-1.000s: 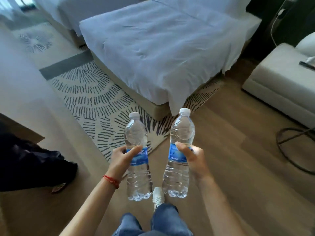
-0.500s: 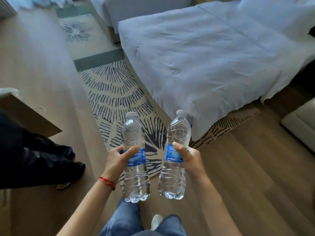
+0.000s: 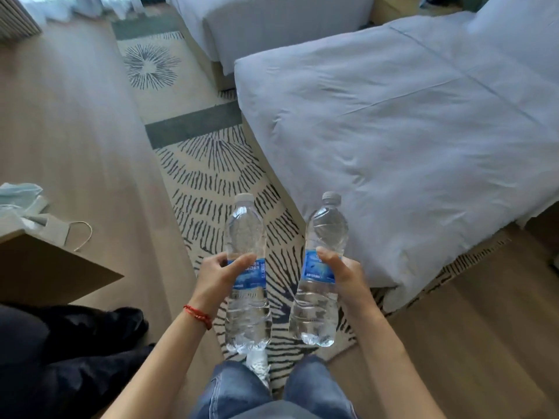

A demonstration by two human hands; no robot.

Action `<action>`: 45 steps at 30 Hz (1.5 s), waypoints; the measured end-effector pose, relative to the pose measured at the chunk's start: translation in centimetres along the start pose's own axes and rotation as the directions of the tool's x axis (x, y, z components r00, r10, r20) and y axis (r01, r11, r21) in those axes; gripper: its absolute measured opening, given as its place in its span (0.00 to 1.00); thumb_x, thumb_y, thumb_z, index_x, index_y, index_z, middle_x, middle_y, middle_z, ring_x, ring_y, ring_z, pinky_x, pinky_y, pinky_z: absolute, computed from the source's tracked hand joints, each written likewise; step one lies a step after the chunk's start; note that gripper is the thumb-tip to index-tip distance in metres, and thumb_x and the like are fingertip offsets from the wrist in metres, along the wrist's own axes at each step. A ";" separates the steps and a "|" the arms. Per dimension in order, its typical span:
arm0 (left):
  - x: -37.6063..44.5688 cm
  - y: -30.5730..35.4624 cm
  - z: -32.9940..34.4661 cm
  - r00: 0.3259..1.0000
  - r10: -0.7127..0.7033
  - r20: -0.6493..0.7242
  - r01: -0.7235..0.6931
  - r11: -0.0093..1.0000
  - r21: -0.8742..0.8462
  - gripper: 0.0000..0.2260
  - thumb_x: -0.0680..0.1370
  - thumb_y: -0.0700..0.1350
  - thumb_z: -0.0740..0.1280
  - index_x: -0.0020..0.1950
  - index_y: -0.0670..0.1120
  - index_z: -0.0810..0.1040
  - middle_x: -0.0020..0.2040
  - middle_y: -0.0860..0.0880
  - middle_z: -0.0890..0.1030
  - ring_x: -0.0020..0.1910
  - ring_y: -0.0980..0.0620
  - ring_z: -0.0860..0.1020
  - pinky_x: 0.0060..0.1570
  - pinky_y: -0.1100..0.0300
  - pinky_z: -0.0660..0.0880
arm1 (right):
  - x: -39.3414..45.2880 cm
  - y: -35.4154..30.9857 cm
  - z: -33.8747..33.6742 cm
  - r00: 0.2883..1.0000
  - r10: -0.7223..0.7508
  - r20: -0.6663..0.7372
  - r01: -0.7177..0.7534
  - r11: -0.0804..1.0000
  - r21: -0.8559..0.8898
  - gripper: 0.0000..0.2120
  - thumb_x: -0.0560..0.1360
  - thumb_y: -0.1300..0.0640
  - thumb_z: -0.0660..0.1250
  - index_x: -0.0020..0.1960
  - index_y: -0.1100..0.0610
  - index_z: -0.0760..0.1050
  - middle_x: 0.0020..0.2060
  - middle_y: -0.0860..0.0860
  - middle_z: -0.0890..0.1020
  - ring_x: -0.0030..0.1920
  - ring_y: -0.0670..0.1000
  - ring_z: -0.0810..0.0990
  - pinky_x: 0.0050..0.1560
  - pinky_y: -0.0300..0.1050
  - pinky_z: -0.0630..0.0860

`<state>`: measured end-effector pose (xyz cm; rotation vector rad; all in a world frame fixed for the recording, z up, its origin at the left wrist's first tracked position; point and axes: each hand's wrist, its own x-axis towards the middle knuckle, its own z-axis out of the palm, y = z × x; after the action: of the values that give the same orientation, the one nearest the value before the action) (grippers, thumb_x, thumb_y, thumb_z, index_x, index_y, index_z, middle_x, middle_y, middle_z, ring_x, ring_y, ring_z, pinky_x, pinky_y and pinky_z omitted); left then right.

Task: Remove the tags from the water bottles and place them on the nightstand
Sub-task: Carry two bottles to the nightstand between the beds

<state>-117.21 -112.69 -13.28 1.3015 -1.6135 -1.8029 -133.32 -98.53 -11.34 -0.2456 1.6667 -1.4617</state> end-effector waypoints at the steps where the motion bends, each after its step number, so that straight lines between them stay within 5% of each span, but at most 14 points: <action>1: 1.6 0.7 -0.6 1.000 -0.001 -0.003 0.001 1.000 -0.005 0.08 0.69 0.46 0.72 0.33 0.45 0.77 0.23 0.53 0.80 0.21 0.60 0.75 0.20 0.70 0.68 | 1.6 -0.9 0.9 1.000 -0.009 0.001 0.009 1.000 -0.011 0.23 0.60 0.45 0.74 0.42 0.64 0.78 0.35 0.59 0.80 0.36 0.55 0.78 0.38 0.45 0.75; 6: 9.8 3.5 -2.4 0.999 -0.009 -0.042 0.006 0.998 -0.063 0.09 0.69 0.44 0.71 0.30 0.46 0.75 0.21 0.54 0.78 0.21 0.61 0.75 0.22 0.71 0.69 | 10.1 -4.4 4.4 0.999 -0.008 0.032 0.009 0.999 -0.052 0.20 0.62 0.46 0.71 0.40 0.63 0.78 0.32 0.56 0.81 0.31 0.51 0.80 0.31 0.39 0.76; 14: 25.4 9.0 -4.2 0.992 -0.032 -0.122 0.023 0.997 -0.075 0.13 0.60 0.52 0.76 0.31 0.45 0.77 0.24 0.52 0.79 0.24 0.57 0.76 0.25 0.68 0.72 | 26.8 -11.1 9.9 0.996 0.029 0.086 -0.023 0.997 -0.074 0.20 0.58 0.43 0.74 0.39 0.59 0.80 0.31 0.53 0.84 0.34 0.53 0.83 0.37 0.46 0.77; 19: 34.7 14.3 -5.6 0.984 -0.019 -0.177 0.001 0.994 -0.105 0.12 0.61 0.50 0.76 0.37 0.44 0.80 0.26 0.52 0.81 0.27 0.57 0.79 0.27 0.67 0.74 | 35.6 -17.8 13.6 0.989 -0.008 0.146 0.031 0.988 -0.154 0.32 0.56 0.41 0.73 0.46 0.67 0.78 0.36 0.57 0.81 0.37 0.55 0.81 0.43 0.51 0.76; 24: 42.6 17.6 -8.6 0.976 -0.021 -0.218 -0.012 0.989 -0.145 0.09 0.62 0.48 0.76 0.36 0.45 0.81 0.26 0.52 0.82 0.27 0.57 0.79 0.26 0.68 0.74 | 43.7 -22.3 18.4 0.978 -0.002 0.209 0.046 0.977 -0.207 0.22 0.59 0.46 0.75 0.44 0.61 0.79 0.33 0.53 0.82 0.34 0.50 0.81 0.37 0.42 0.77; 32: 58.6 21.5 -17.0 0.974 -0.047 -0.223 0.012 0.987 -0.159 0.08 0.67 0.45 0.72 0.40 0.40 0.80 0.31 0.48 0.81 0.28 0.55 0.79 0.28 0.65 0.75 | 57.9 -26.5 29.9 0.985 0.009 0.174 0.028 0.978 -0.208 0.12 0.66 0.50 0.73 0.43 0.59 0.80 0.32 0.52 0.84 0.32 0.50 0.83 0.32 0.39 0.77; 36: 67.3 25.2 -22.9 0.978 -0.043 -0.204 0.012 0.988 -0.152 0.04 0.70 0.42 0.71 0.37 0.42 0.79 0.28 0.50 0.81 0.26 0.57 0.79 0.25 0.68 0.74 | 64.7 -29.9 37.2 0.993 -0.004 0.120 0.025 0.984 -0.178 0.18 0.60 0.47 0.73 0.39 0.62 0.79 0.34 0.58 0.81 0.35 0.55 0.80 0.40 0.49 0.75; 41: 77.2 30.0 -29.2 0.973 -0.016 -0.229 -0.004 0.996 -0.089 0.05 0.70 0.42 0.72 0.35 0.43 0.79 0.26 0.52 0.80 0.26 0.58 0.78 0.26 0.68 0.73 | 72.6 -34.6 44.5 0.993 -0.024 0.118 0.039 0.991 -0.126 0.14 0.62 0.49 0.73 0.37 0.60 0.80 0.26 0.51 0.82 0.29 0.49 0.81 0.28 0.38 0.77; 45: 84.0 32.4 -31.7 0.970 -0.033 -0.242 0.001 0.992 -0.128 0.04 0.71 0.42 0.71 0.36 0.44 0.80 0.28 0.51 0.81 0.27 0.57 0.79 0.27 0.67 0.74 | 78.5 -37.8 47.8 0.993 -0.045 0.107 0.060 0.989 -0.134 0.18 0.61 0.47 0.71 0.40 0.63 0.79 0.27 0.50 0.82 0.29 0.47 0.81 0.28 0.37 0.77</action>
<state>-141.60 -204.94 -11.59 1.4193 -1.3390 -1.6513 -160.66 -194.06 -11.53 -0.4374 1.6887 -1.3509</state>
